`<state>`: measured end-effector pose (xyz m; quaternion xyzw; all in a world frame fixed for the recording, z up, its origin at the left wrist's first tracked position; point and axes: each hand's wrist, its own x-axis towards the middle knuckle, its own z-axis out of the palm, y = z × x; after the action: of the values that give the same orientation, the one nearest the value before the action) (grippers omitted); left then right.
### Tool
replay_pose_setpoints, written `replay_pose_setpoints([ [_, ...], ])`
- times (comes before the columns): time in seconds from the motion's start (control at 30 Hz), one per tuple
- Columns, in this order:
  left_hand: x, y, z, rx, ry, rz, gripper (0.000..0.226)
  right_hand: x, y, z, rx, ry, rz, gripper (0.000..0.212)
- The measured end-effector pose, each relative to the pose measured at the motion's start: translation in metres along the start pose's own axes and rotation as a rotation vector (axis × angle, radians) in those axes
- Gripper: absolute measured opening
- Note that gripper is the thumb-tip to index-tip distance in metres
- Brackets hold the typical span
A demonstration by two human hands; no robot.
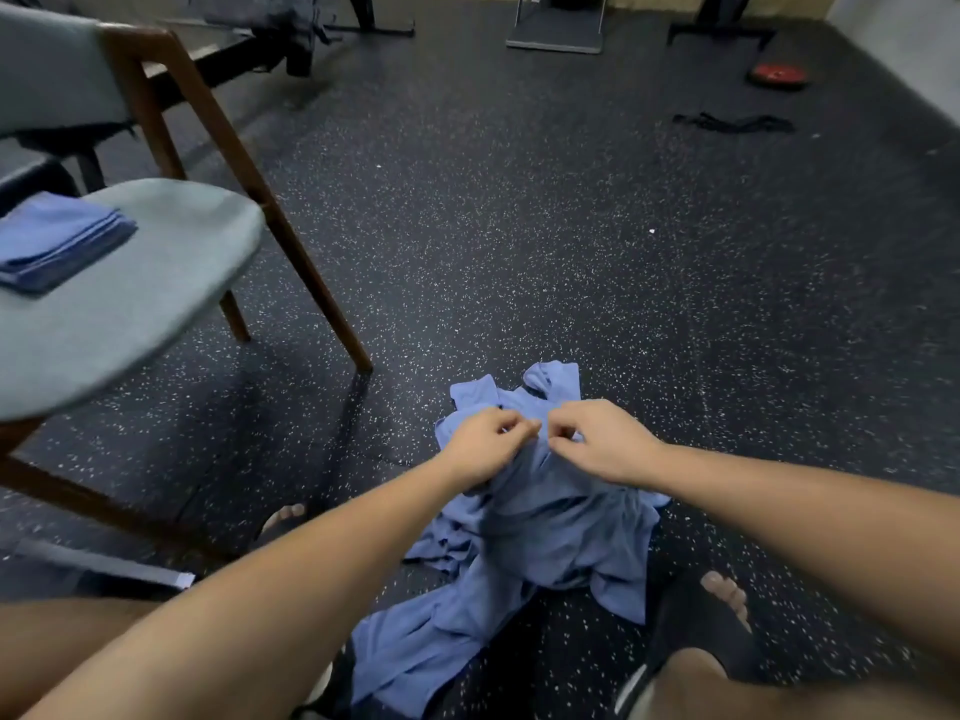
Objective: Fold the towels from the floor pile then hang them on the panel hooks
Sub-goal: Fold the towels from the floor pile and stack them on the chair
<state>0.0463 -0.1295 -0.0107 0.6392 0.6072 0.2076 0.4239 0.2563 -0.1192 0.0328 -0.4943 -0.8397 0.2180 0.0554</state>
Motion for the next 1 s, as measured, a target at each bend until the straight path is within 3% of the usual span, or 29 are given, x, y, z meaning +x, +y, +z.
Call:
replay_pose_setpoints([
  [0.07, 0.007, 0.028, -0.023, -0.001, -0.004, 0.015, 0.044, 0.004, -0.009, -0.022, 0.051, 0.035, 0.036, 0.017],
  [0.23, 0.017, 0.095, -0.085, 0.191, 0.009, 0.122, 0.015, 0.017, -0.031, -0.078, 0.115, 0.130, 0.056, 0.014],
  [0.47, -0.007, 0.160, -0.159, 0.348, -0.002, 0.255, 0.045, 0.013, -0.063, -0.148, 0.170, 0.254, -0.019, 0.014],
  [0.6, -0.023, 0.173, -0.186, 0.248, 0.141, 0.352, 0.062, 0.008, -0.075, -0.188, 0.213, 0.335, -0.056, 0.012],
  [0.77, -0.041, 0.175, -0.210, 0.139, 0.153, 0.367, 0.058, -0.001, -0.082, -0.229, 0.263, 0.393, -0.058, 0.014],
  [1.0, -0.059, 0.172, -0.213, 0.369, 0.280, 0.516, 0.058, -0.010, -0.101, -0.247, 0.449, 0.391, -0.082, 0.017],
])
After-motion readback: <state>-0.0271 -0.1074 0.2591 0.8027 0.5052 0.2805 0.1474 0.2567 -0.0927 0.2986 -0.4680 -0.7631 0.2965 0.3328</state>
